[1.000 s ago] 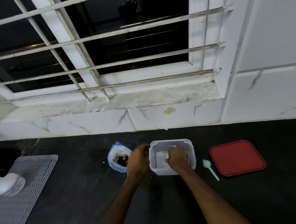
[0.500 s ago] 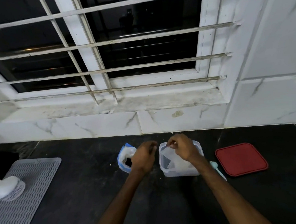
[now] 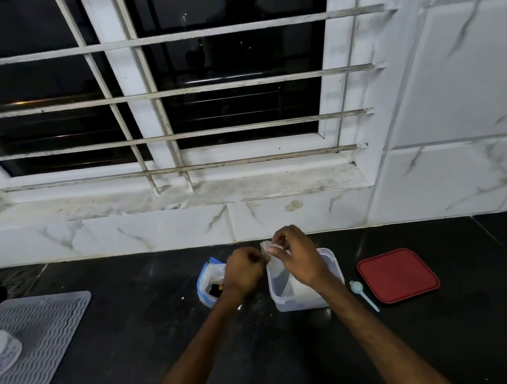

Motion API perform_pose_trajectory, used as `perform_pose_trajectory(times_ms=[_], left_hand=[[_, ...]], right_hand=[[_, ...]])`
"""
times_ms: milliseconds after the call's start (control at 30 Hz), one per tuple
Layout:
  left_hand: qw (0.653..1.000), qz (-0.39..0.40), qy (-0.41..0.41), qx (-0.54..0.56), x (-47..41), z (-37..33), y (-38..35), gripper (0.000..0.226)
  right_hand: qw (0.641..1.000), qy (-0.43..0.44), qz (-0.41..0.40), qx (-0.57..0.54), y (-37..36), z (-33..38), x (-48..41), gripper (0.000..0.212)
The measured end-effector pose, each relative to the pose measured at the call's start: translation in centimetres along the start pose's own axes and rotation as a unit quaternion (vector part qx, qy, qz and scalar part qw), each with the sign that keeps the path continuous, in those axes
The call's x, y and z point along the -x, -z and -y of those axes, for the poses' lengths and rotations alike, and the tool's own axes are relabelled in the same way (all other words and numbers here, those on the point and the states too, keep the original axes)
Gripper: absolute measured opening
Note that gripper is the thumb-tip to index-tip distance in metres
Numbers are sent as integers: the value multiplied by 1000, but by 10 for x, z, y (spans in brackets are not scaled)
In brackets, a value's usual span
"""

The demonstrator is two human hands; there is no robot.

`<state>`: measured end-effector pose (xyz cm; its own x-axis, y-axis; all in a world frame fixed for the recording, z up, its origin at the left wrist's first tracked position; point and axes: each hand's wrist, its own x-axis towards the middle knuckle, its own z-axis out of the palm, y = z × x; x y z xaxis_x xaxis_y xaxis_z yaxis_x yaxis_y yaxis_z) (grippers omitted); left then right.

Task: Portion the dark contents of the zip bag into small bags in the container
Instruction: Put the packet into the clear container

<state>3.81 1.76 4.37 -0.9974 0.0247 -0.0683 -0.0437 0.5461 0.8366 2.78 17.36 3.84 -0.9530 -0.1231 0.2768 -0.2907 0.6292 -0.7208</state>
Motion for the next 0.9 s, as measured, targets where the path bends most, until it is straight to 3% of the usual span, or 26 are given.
perform_pose_trajectory(times_ms=[133, 200, 300, 433, 567, 700, 833, 900], left_hand=[[995, -35, 43, 84, 5, 4, 5, 21], [995, -46, 44, 78, 9, 5, 8, 22], [997, -59, 52, -6, 12, 9, 16, 15], [978, -76, 65, -185, 15, 8, 26, 18], [972, -99, 64, -203, 18, 4, 22, 21], [971, -91, 61, -211, 18, 11, 30, 22], [961, -70, 17, -266, 16, -6, 19, 21], [965, -77, 5, -249, 14, -11, 12, 19]], right_hand=[[999, -16, 41, 28, -11, 19, 1, 26], [998, -33, 55, 17, -12, 23, -2, 19], [995, -32, 58, 78, -11, 22, -6, 6], [985, -37, 56, 161, -7, 27, -10, 8], [967, 52, 67, 238, -17, 38, -3, 12], [912, 145, 177, 341, -15, 37, 3, 26], [896, 37, 150, 416, -11, 38, -4, 21], [904, 3, 152, 400, -11, 40, -8, 21]])
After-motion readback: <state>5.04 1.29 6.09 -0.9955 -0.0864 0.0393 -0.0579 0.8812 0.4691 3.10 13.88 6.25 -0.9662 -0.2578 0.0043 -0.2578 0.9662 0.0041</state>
